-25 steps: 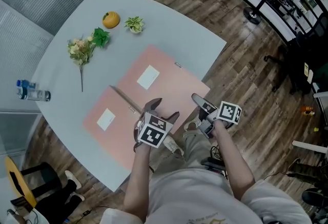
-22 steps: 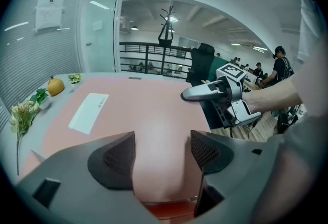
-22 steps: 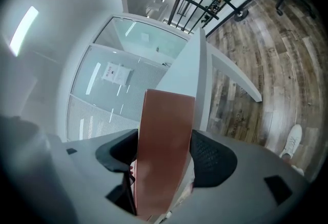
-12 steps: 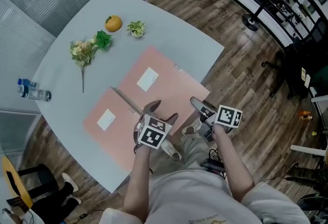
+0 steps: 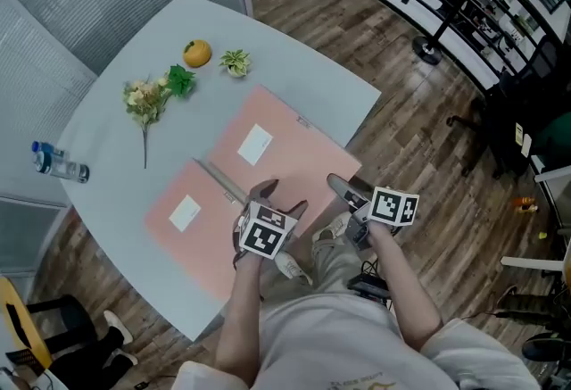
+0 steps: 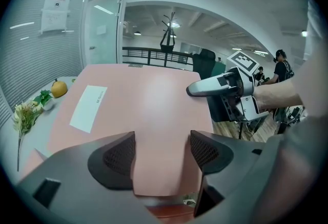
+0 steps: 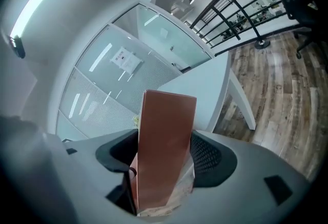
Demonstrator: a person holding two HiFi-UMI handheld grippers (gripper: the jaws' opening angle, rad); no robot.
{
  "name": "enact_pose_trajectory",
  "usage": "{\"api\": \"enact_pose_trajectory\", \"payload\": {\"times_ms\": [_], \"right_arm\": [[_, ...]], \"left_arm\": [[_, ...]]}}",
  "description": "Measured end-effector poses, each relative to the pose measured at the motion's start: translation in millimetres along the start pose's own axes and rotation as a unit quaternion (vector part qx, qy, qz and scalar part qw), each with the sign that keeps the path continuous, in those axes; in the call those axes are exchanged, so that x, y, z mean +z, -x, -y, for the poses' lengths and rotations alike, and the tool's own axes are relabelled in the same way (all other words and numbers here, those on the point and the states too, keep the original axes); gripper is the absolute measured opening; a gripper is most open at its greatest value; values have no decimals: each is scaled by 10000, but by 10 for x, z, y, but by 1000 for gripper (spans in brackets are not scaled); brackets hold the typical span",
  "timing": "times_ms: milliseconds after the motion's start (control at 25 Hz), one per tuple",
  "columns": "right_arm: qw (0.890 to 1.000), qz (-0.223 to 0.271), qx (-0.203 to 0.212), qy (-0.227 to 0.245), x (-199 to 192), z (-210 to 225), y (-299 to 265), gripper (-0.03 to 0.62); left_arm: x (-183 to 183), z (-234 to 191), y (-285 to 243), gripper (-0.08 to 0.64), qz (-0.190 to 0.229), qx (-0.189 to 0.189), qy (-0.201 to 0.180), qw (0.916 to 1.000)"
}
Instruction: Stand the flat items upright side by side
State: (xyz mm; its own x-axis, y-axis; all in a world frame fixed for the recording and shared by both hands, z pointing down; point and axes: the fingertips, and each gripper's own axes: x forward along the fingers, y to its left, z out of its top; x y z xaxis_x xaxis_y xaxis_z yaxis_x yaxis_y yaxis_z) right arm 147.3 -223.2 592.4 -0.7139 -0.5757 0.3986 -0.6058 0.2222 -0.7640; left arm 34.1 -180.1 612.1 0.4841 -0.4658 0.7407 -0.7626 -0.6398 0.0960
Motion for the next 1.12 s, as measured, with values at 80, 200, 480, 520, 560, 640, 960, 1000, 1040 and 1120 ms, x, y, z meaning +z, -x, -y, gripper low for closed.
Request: {"api": "enact_pose_trajectory", "payload": {"times_ms": [80, 200, 480, 520, 560, 640, 960, 1000, 1040, 1120], "right_arm": [[9998, 64, -29, 179, 28, -52, 18, 330], [9992, 122, -41, 376, 48, -141, 59, 330], [9971, 22, -180, 734, 65, -277, 94, 330], [9968, 6, -205, 773, 67, -288, 94, 330], [9964, 4, -225, 822, 73, -301, 97, 330], [9953, 15, -257, 936, 88, -337, 108, 330], [9859, 1, -418, 1621, 121, -524, 154, 327], [9840, 3, -441, 1724, 126, -547, 152, 327], [9821, 2, -464, 1823, 131, -569, 152, 327], [9782, -6, -505, 2016, 135, -610, 159, 327]], "left_arm": [[16, -4, 5, 333, 54, 11, 15, 10000], [26, 14, 28, 333, 64, 11, 46, 10000], [16, -2, 67, 333, 111, 24, 105, 9999], [19, -5, 70, 332, 117, 25, 106, 9999], [26, -7, 71, 333, 126, 22, 107, 9999], [46, -5, 77, 333, 154, 0, 125, 9998], [96, 16, 115, 332, 320, -43, 272, 9991], [98, 8, 114, 333, 331, -40, 287, 9990], [100, 2, 113, 332, 338, -34, 303, 9990], [101, 0, 115, 333, 345, -22, 337, 9988]]}}
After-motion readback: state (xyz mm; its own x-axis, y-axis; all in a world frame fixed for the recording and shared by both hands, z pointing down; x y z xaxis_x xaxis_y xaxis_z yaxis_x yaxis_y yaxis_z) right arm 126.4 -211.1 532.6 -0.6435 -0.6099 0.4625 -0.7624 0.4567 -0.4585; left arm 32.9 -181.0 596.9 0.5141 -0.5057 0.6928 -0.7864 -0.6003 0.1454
